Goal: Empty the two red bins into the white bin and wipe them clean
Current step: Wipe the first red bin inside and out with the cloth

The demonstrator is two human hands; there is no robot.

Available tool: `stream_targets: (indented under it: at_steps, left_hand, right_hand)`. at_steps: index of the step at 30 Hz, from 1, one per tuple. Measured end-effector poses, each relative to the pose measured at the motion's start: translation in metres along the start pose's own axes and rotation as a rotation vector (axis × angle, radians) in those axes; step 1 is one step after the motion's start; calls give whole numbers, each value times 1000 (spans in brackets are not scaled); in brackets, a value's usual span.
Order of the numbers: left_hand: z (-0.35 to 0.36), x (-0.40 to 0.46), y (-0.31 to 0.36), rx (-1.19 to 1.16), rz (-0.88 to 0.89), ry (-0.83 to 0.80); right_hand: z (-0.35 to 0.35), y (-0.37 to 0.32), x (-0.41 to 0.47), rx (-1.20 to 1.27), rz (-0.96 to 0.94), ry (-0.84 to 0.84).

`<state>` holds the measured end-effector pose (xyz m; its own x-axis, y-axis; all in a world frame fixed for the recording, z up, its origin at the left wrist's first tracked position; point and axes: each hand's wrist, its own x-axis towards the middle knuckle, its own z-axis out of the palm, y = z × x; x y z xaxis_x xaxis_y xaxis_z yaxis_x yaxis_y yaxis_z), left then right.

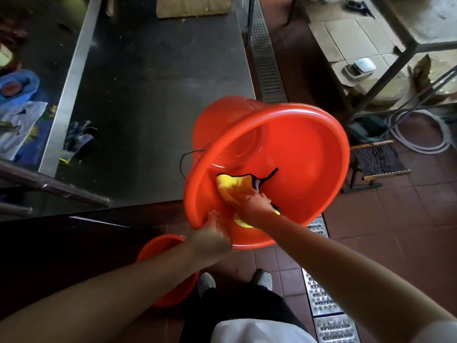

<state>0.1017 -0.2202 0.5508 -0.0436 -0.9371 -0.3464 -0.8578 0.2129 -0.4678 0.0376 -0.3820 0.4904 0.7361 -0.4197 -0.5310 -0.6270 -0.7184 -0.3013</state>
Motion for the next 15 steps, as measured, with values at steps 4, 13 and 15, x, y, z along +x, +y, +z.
stream_targets:
  at_steps: [4, 13, 15]
  left_hand:
    - [0, -5, -6, 8, 12, 33]
    - [3, -6, -8, 83, 27, 74]
    - [3, -6, -9, 66, 46, 65]
  right_hand:
    - [-24, 40, 16, -355, 37, 64]
    - [-3, 2, 37, 46, 7, -4]
    - [-17, 24, 45, -106, 28, 7]
